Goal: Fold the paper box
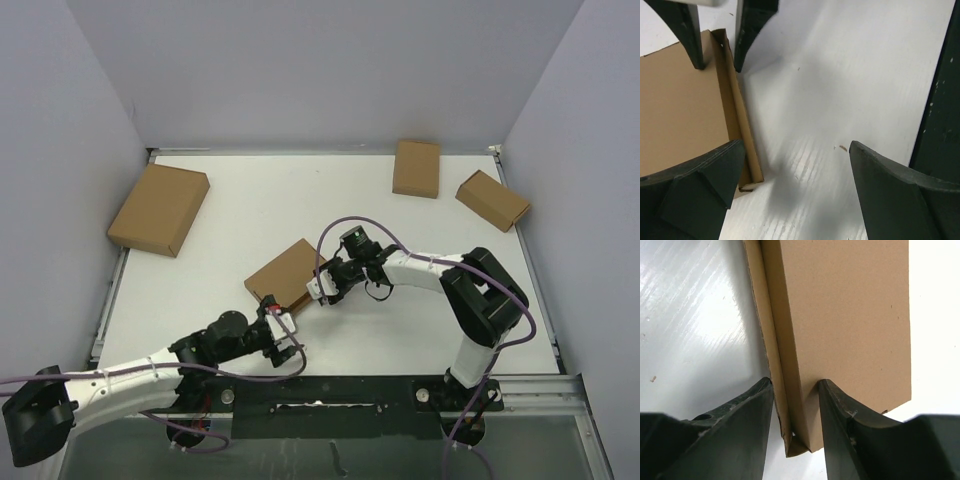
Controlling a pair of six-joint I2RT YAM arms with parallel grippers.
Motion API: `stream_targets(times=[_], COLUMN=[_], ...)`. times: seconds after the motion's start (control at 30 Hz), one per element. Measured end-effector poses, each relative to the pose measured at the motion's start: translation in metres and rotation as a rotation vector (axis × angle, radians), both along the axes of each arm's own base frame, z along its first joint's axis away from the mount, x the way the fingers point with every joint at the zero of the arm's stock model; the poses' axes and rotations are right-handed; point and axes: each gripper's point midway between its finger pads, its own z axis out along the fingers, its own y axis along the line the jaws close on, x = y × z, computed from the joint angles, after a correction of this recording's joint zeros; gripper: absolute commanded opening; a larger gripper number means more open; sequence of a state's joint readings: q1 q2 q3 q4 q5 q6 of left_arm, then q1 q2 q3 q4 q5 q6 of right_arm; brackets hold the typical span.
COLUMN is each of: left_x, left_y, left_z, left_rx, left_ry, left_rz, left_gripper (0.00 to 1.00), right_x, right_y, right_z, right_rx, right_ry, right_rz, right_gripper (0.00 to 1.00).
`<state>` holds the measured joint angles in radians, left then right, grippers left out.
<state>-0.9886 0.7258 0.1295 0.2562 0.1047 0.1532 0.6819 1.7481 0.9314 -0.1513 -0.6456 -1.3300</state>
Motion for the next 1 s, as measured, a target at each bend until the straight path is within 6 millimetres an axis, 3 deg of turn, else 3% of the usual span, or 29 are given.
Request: stream_targets(times=[0.1,0.33,0.53,0.67,1.0], left_x=[-0.004,0.020,0.029,0.037,0.061], left_y=[0.002,0.005,0.016,0.019,0.017], left_z=[-0.013,-0.008,-0.040,-0.043,-0.043], left_rx=[0.050,0.044,0.141,0.142,0.141], left_ry=[-0.065,-0.154,-0.099,-0.095,-0.128], left_rz=[-0.015,0.095,0.178,0.239,0.361], left_gripper=[0.85,0.83,0.81,0.79,0.54], right_x=[-0.001,0.000,0.001,0.001,0.003], right_y=[0.000,-0.002,-0.005,-0.005,-0.009], right_z=[0.000,0.000,0.000,0.001,0.000], right_rx=[0.002,0.004,0.010,0.012,0.013], right_ry=[0.005,0.011,0.027,0.029,0.039], right_rz=[0.003,-0.002,-0.004,-0.003,-0.013], right_gripper=[0.40,0.40,0.40,0.39,0.39])
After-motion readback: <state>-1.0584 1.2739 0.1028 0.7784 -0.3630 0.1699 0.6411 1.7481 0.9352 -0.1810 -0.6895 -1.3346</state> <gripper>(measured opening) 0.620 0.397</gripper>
